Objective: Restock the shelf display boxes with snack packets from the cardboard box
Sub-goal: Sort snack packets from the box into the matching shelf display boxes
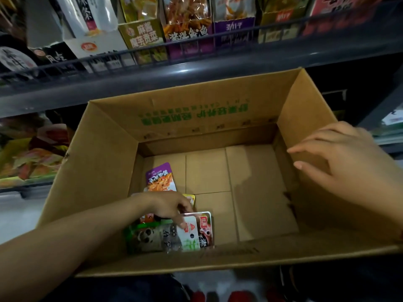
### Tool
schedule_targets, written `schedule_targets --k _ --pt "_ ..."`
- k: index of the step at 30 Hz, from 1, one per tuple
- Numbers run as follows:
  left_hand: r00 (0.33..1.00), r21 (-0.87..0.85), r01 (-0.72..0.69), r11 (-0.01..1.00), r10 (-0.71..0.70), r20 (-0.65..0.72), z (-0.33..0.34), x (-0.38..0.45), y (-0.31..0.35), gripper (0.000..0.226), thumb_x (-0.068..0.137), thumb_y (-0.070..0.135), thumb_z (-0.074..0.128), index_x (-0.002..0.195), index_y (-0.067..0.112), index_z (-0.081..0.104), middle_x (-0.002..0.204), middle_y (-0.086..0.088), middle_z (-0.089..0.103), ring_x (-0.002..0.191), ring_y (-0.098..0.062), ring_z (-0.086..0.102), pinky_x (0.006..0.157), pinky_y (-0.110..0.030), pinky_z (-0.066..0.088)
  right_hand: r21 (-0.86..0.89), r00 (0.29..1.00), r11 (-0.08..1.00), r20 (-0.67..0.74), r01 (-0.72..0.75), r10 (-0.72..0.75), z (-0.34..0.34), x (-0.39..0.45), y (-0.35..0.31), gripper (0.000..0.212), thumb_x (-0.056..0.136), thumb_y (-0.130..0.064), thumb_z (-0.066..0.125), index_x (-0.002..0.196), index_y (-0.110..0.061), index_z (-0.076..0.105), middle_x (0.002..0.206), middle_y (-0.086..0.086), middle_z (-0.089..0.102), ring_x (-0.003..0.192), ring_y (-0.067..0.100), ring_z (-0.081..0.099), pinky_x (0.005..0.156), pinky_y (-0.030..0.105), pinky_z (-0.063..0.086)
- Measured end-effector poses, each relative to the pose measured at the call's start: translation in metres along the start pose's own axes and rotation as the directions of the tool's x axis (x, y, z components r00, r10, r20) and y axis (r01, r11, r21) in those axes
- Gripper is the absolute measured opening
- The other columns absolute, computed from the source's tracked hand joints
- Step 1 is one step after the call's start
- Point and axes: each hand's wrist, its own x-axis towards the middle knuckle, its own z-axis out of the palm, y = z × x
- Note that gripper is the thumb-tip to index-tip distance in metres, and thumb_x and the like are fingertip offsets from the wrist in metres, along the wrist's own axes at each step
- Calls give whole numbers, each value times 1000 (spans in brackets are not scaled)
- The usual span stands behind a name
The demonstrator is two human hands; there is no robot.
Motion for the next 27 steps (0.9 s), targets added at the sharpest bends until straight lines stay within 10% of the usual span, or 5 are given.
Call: schedule_targets --k 18,23,27 --pt "983 464 -13 886 96 -156 -2 8 2 21 85 34 69 78 25 52 90 7 49 101 -12 31 90 -32 23 -35 996 998 -61 55 -57 12 0 6 33 78 -40 56 103 -25 71 90 2 70 95 31 58 78 49 44" --pt "992 490 27 871 39 -124 1 8 7 21 92 33 62 108 20 64 110 -5 47 113 -22 40 88 -33 35 -23 995 998 -80 59 -60 9 1 5 32 77 -39 58 100 -23 72 88 2 71 93 31 59 77 47 45" --pt "990 461 -15 887 76 -114 3 9 5 10 92 28 63 88 19 58 101 -2 46 99 -18 45 84 -33 40 -21 997 998 -60 52 -54 9 1 3 32 77 -40 57 100 -24 72 87 1 71 92 30 59 77 46 45"
